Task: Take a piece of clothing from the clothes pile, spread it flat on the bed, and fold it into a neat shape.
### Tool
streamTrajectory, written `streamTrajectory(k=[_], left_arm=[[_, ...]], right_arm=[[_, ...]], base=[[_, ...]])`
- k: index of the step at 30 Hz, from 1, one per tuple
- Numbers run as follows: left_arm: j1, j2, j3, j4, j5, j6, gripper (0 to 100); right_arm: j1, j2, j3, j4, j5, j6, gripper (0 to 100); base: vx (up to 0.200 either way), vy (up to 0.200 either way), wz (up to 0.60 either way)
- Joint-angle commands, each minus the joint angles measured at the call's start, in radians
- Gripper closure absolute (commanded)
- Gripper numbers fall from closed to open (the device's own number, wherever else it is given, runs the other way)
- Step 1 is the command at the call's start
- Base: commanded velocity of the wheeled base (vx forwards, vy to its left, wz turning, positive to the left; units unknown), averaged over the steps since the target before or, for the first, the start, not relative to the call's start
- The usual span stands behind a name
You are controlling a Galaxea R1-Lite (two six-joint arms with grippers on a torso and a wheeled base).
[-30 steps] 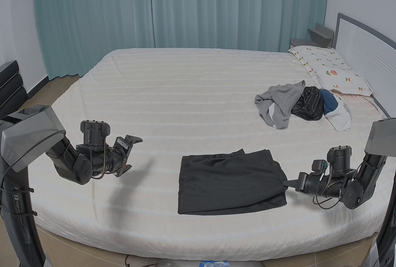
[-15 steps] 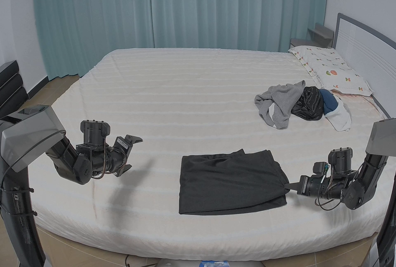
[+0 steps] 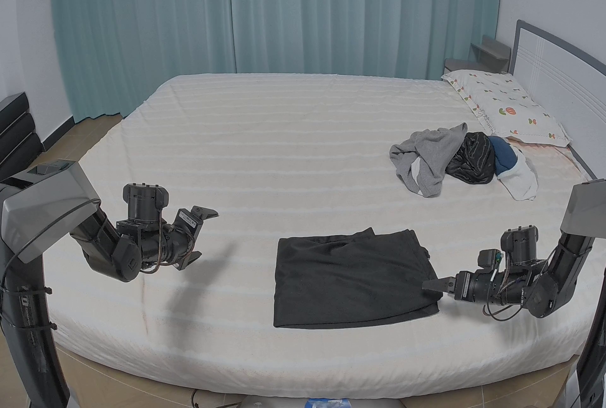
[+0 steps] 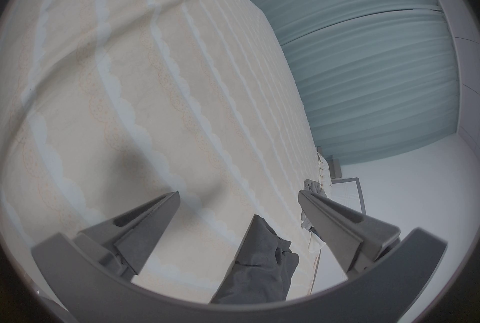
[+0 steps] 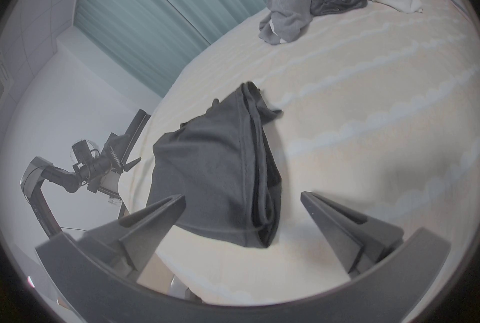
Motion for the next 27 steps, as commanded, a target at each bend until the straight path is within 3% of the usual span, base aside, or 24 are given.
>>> streamTrajectory(k=[1, 8, 12, 18, 27], left_arm=[[0.000, 0.001, -0.002, 0.000, 0.000, -0.001, 0], [0.000, 0.003, -0.002, 0.000, 0.000, -0.001, 0], [0.000, 0.001, 0.000, 0.000, 0.000, -0.001, 0], [0.000, 0.001, 0.000, 0.000, 0.000, -0.001, 0], [0.000, 0.001, 0.001, 0.000, 0.000, -0.001, 0]], right_arm=[[0.000, -0.007, -0.076, 0.000, 0.000, 0.019, 0], [0.014, 0.073, -0.285, 0.014, -0.011, 0.178, 0], [0.027, 0.157, -0.420, 0.023, -0.015, 0.223, 0], [0.048, 0.220, -0.533, 0.098, -0.018, 0.229, 0], [0.048, 0.278, -0.611, 0.100, -0.032, 0.229, 0]], base=[[0.000, 0.000, 0.00], [0.000, 0.000, 0.00], [0.000, 0.000, 0.00], [0.000, 0.000, 0.00], [0.000, 0.000, 0.00]])
